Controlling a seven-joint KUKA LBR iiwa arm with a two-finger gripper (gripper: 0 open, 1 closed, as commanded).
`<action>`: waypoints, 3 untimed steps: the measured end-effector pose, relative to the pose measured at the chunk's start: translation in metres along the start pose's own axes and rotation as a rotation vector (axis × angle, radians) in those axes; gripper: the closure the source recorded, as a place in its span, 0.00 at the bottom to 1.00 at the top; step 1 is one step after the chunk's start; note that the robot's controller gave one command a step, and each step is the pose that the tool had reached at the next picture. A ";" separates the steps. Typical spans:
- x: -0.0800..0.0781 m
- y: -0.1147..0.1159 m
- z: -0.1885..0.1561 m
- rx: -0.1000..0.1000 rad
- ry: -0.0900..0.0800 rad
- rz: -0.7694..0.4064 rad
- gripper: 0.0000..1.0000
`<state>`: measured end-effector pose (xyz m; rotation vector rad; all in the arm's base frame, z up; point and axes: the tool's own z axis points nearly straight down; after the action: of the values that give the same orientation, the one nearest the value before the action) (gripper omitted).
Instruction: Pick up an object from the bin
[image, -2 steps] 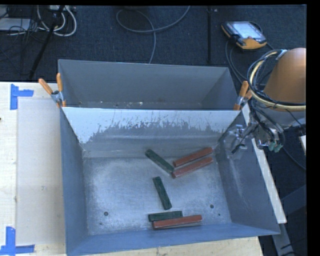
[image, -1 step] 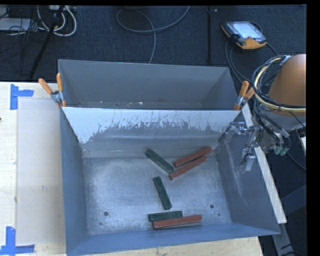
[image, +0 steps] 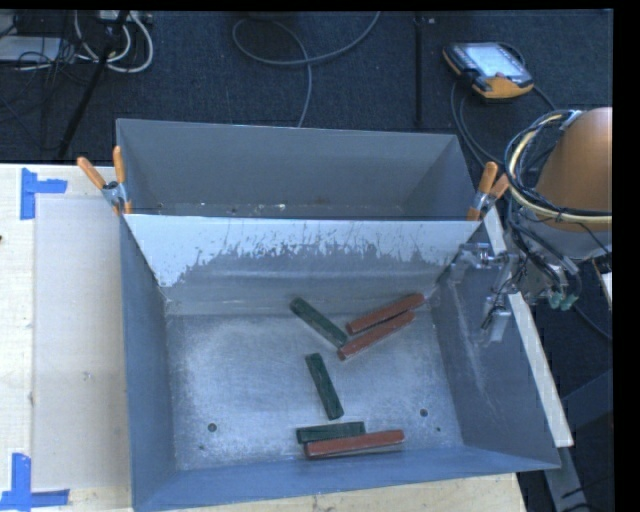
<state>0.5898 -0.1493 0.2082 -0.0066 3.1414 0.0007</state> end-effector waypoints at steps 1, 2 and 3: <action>-0.014 0.059 0.052 0.002 -0.004 -0.011 0.00; -0.021 0.061 0.107 -0.002 -0.003 -0.168 0.00; 0.005 0.096 0.135 0.001 -0.009 -0.118 1.00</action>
Offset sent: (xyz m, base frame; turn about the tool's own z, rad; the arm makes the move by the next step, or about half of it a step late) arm 0.0221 0.0440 -0.1266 -0.1944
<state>0.5846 -0.0536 0.0735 -0.1913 3.1264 -0.0007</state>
